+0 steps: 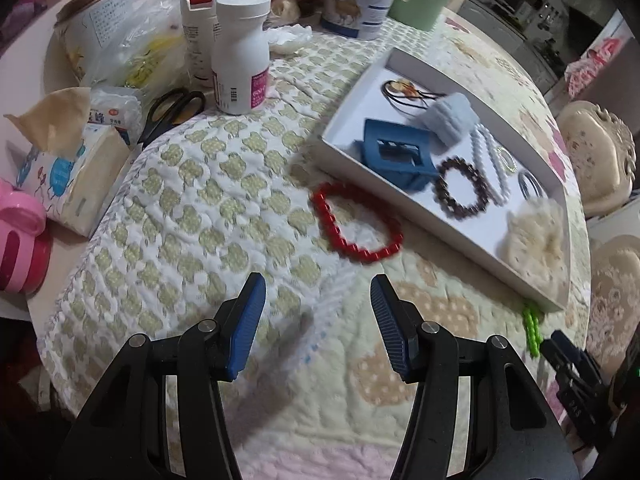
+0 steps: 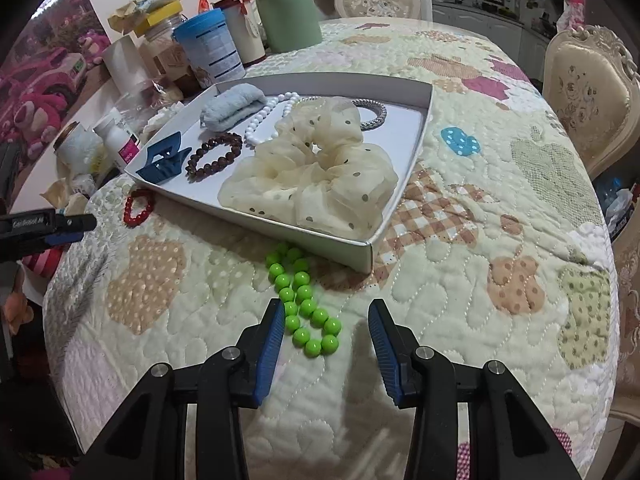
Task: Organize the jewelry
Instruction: 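Withdraw both tools toward the red bead bracelet and green bead strand, then grasp the green bead strand with the right tool while the left tool grasps the red bead bracelet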
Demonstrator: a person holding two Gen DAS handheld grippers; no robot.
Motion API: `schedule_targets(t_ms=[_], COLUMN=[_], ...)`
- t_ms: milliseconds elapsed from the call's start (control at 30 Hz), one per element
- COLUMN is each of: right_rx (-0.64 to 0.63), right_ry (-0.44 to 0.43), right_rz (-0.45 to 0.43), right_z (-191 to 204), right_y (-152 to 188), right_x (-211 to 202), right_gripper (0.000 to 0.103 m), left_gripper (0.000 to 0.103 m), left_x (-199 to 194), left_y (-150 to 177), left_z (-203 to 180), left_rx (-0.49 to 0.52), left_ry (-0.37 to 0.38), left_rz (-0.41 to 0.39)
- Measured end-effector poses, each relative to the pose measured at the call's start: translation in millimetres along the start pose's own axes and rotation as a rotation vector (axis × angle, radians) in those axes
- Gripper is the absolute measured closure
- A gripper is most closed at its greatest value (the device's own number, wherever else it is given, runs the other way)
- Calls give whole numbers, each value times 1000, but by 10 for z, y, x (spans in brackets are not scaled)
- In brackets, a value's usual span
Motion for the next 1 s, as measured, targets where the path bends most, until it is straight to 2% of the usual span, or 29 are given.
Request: schedule_targets(t_ms=[333,433,533,733,900,1000], right_rx=[-52,-5,2,-22,-59,-82], right_ry=[54,18,18,36,32,43], right_rz=[13,5,-12,7,24,20], right_z=[66,12,-6,-15,66,89], right_y=[11,-9,-41,-95,-115,-133], right_x=[134,81,27,128,143,157], right_gripper=[71,71,71,71,79,80], left_gripper=[49,49,49,49,49,49], left_x=[314,353,401,493,552,580], left_y=[-277,-309,-324,-370,-400,-427], left_z=[-23,-26,-15,-39,-88,-101], left_rx=[15,20,28,34,58,69], left_ry=[-61,-63,-70,-66,-89,-97], left_rz=[14,17,25,44,53,55])
Point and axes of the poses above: each gripper's, at about its wrist camera, not at the fingertips, and x roughly the way its jaws point, z to its left, y to its underside, the point moved 1 cm from there along x, roughly the way its jaws point, and after that the axes turned 6 degrees about x, right-handed, at the moved point
